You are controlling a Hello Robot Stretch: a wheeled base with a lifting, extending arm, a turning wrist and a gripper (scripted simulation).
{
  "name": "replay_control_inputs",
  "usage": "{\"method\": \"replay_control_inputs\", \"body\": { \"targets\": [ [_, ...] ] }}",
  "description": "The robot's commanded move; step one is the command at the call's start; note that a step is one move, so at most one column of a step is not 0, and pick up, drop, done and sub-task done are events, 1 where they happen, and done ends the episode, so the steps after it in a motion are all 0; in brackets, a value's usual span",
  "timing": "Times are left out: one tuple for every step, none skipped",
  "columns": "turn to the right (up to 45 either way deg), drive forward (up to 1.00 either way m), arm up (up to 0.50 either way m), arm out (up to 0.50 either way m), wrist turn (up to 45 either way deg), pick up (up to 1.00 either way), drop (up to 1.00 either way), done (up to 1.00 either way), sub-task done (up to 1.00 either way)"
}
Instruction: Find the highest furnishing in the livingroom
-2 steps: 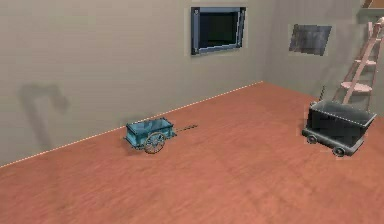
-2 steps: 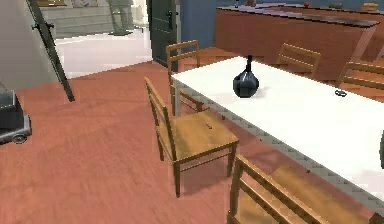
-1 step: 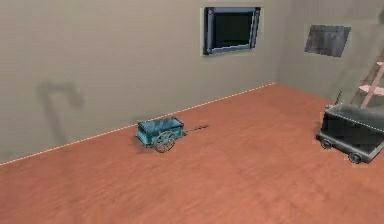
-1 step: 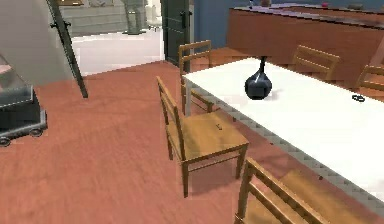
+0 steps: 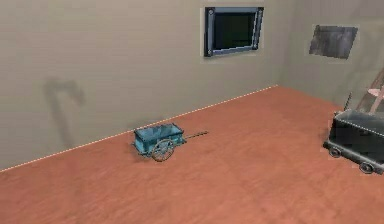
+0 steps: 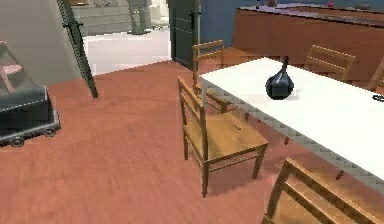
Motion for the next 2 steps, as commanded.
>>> {"method": "replay_control_inputs", "body": {
  "targets": [
    [45.0, 0.0, 0.0, 0.0, 0.0, 0.0, 0.0, 0.0, 0.0],
    [9.0, 0.0, 0.0, 0.0, 0.0, 0.0, 0.0, 0.0, 0.0]
  ]
}}
